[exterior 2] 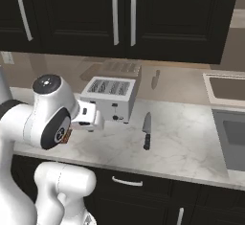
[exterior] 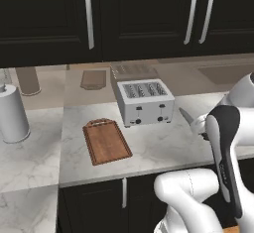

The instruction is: Move the cutting board and knife to the sink. Then move spray from the cabinet to the counter.

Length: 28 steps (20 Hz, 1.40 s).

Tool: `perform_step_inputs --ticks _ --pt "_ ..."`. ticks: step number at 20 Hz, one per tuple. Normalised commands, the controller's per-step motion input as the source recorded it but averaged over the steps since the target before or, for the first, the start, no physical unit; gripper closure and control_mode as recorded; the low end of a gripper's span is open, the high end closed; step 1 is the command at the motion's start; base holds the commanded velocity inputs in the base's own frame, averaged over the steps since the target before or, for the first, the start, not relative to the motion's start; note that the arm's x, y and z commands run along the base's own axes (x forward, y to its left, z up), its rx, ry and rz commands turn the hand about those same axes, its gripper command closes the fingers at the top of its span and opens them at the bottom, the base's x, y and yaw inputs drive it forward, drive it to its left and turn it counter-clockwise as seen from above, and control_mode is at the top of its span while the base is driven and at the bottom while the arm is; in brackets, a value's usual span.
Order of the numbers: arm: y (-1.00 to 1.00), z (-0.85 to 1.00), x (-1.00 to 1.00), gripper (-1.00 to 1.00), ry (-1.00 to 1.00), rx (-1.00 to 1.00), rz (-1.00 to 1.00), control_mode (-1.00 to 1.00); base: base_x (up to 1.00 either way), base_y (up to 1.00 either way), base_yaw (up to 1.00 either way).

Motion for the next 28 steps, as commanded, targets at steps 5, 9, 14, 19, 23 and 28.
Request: perform_step_inputs --ticks 5,9,14,19,23,28 --pt "-0.34 -0.44 0.04 -1.0 0.0 -0.03 0.0 -1.0 0.0 0.0 0.0" --pt "-0.33 -0.39 0.2 -1.0 0.0 -0.01 0.0 -1.0 0.0 0.0 0.0" --pt "-0.35 -0.37 0.33 -1.0 0.0 0.0 0.0 -1.0 0.0 0.0 0.0" --pt "-0.36 -0.28 0.38 -1.0 0.02 0.0 0.0 -1.0 0.0 0.0 0.0" --pt "-0.29 -0.2 0.36 -1.0 0.1 0.0 0.0 -1.0 0.0 0.0 0.0" --pt "-0.19 -0.17 0.4 -1.0 0.07 0.0 0.0 -1.0 0.0 0.0 0.0"
